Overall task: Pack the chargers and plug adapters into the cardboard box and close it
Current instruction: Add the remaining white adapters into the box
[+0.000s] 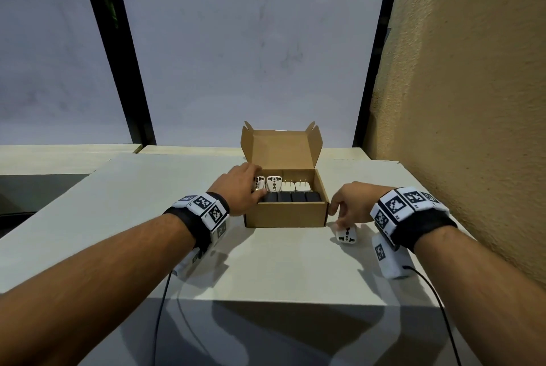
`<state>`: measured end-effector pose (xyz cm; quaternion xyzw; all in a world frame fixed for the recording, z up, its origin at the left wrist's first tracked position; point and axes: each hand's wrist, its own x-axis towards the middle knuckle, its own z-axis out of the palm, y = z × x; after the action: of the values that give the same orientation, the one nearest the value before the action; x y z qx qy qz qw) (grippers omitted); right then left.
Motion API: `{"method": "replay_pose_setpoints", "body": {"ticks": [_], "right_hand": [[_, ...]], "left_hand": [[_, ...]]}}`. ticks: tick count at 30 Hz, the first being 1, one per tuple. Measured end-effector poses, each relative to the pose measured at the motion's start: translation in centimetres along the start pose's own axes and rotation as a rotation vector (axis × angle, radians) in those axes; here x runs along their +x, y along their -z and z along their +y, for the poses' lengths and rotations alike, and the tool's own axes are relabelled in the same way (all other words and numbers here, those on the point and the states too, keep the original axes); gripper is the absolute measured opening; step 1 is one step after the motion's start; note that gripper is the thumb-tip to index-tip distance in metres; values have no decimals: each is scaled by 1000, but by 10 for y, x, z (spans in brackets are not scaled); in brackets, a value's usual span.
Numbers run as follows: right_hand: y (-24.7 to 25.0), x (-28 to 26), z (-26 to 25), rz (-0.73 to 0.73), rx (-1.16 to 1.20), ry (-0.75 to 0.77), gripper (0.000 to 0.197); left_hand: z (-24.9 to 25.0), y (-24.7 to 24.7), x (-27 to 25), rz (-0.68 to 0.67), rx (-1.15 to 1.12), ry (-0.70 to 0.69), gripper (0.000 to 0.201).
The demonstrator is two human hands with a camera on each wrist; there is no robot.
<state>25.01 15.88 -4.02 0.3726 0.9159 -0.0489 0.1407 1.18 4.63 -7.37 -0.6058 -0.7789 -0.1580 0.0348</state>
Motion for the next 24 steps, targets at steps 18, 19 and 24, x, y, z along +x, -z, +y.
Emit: {"method": "replay_pose_setpoints", "body": {"ticks": [18,19,24], "right_hand": [[46,-16,-25,261,349,145,29],[45,-13,-28,300,355,147,33],[35,-2,-36,373,539,199,33]], "left_hand": [[39,29,-18,115,-523,-69,33],[43,30,-18,114,-548,-65,34],[49,29,-15,44,-537,-62,41]]}}
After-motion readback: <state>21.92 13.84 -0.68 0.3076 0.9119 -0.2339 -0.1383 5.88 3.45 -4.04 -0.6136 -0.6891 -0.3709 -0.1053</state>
